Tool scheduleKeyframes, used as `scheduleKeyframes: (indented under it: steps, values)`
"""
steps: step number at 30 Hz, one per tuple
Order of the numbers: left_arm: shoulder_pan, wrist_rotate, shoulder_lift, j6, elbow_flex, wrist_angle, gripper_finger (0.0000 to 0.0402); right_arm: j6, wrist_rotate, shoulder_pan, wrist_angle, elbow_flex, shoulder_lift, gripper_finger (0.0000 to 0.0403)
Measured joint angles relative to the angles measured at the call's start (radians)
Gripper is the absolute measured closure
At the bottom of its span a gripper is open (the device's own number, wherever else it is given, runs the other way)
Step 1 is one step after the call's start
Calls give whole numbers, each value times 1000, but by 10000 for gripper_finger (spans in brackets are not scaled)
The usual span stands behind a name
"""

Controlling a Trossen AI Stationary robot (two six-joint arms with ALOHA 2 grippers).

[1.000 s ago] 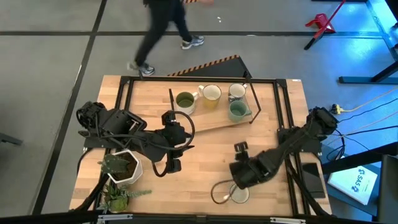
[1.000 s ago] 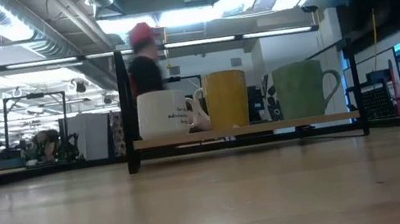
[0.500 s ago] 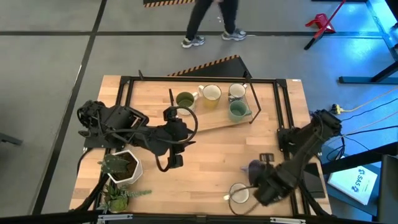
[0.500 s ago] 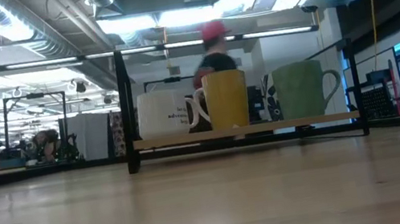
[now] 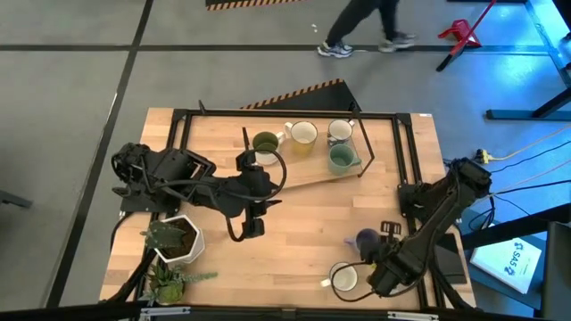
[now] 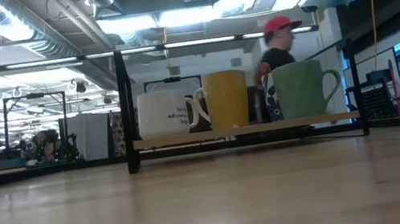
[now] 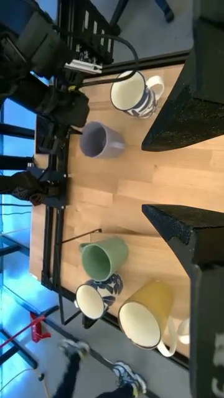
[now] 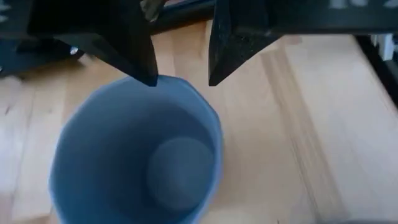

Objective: Place coffee mugs
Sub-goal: Put the violet mug on the shelf

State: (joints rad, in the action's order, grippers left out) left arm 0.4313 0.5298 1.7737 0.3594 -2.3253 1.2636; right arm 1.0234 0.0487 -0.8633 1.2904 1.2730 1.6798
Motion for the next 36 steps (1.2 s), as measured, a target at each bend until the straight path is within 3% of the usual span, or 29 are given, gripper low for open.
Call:
scheduleKeyframes:
  steps: [9,15,20,27,36]
  values:
    - [0,-1,-1,-30,0,5,260,-220,150,154,-41,-9,0,260]
    - [-9,-1,-1,-57,0,12,260,-418,275,304,-188,-9,1,260]
    - [-34,-34,-1,-67,0,12,260,-522,288,391,-268,-9,-2,260]
    - [-68,-88,62,-59,0,28,260,-496,274,348,-157,64,-82,260]
    - [-69,-172,273,-108,1,-45,260,-208,306,150,51,117,-189,260]
